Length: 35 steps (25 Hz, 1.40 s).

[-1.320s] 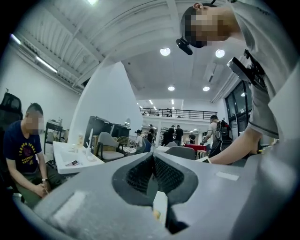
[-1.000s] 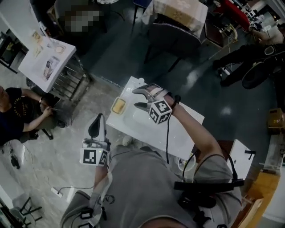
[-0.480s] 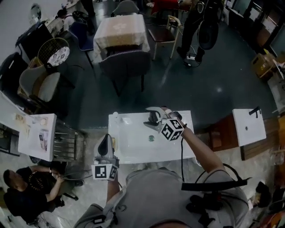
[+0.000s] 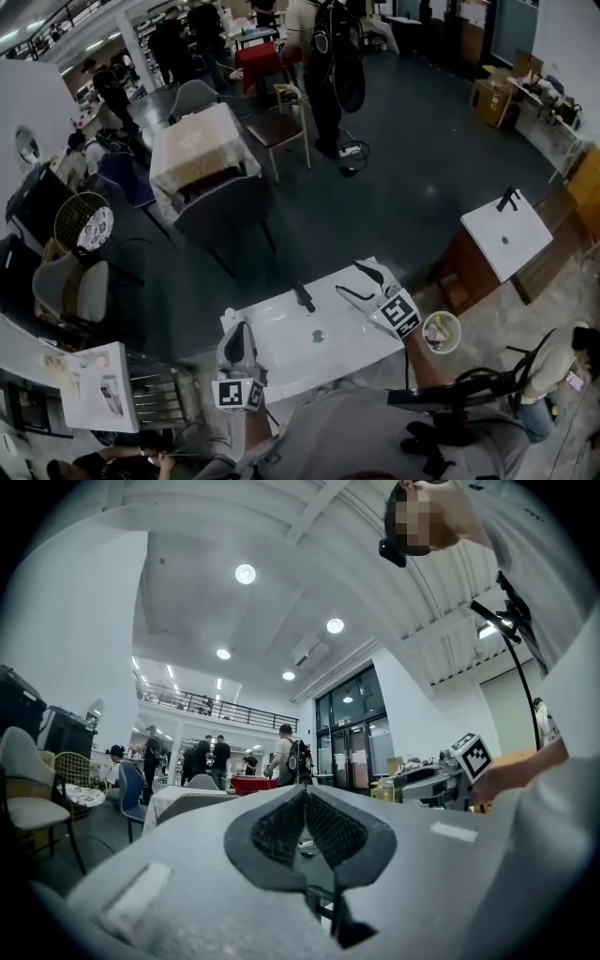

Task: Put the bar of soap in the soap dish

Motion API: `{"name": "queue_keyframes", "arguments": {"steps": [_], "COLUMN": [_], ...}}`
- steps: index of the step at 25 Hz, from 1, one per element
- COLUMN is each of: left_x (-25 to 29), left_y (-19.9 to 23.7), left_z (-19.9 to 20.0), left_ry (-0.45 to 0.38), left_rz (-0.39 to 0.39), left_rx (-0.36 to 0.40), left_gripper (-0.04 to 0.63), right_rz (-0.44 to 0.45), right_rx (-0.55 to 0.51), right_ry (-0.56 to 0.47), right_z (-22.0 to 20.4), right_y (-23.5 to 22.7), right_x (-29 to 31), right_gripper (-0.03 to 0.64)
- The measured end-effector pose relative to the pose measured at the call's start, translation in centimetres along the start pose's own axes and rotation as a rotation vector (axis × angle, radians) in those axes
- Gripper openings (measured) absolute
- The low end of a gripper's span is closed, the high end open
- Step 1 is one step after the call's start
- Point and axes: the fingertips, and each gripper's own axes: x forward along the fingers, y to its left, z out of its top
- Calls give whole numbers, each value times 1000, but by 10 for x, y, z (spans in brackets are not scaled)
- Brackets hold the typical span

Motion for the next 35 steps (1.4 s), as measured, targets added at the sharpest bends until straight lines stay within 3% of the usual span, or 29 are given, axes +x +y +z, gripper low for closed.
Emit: {"name": "queue_keyframes", "arguments": {"steps": [4, 11, 13, 18, 25, 35], "left_x": [6, 7, 4, 0, -1, 8], "left_y": [-8, -3, 0, 0, 3, -3], "left_z": [2, -4, -8, -6, -16, -3], "left_ry": [-9, -9, -6, 2, 17, -33], "left_rz": [-22, -29, -17, 6, 20, 21], "left_rx": [-6, 8, -8, -21, -19, -87], "left_gripper": [-3, -3, -3, -3, -3, -3], "right_rz": [-150, -170, -172, -192, -242, -216], "right_rx": [162, 151, 126, 118, 232, 248], "right_ry": [-74, -81, -68, -10, -16, -23], "right_z": [3, 10, 13, 6, -3, 21], "right_y": [-23, -22, -19, -13, -18, -9], "right_x": [-37, -29, -28, -27, -32, -25], "right_gripper": [236, 239, 2, 2, 3, 3]}}
